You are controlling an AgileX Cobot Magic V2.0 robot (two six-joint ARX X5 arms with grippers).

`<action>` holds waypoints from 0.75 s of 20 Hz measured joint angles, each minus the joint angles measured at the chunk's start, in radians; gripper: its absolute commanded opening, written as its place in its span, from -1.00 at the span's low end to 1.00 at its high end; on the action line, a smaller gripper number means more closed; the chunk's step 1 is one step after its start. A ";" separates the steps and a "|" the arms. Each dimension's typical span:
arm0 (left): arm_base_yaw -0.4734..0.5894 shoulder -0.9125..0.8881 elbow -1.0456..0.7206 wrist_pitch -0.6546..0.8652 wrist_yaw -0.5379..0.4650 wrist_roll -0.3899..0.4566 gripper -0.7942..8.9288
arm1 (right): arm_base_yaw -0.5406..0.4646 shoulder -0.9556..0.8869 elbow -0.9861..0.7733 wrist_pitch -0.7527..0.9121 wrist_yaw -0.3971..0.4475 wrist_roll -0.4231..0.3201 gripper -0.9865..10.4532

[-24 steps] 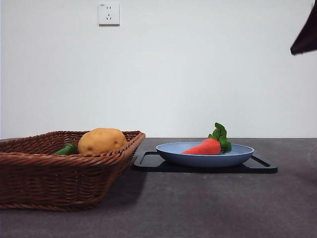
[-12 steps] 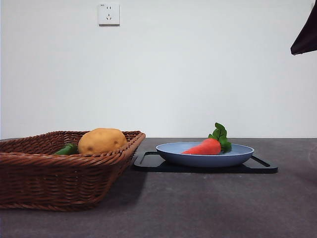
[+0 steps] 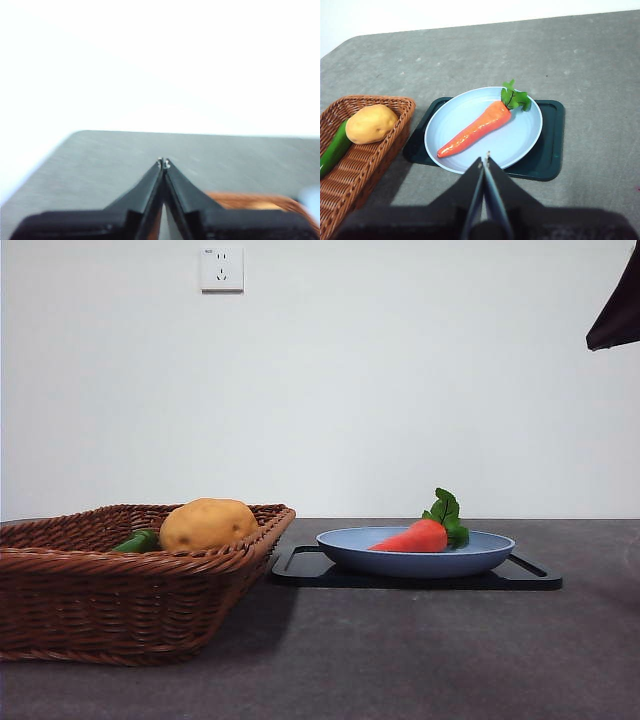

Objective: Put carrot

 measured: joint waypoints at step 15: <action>0.235 -0.029 -0.321 0.019 0.219 -0.006 -0.82 | 0.000 0.000 0.000 0.000 0.000 0.000 -0.81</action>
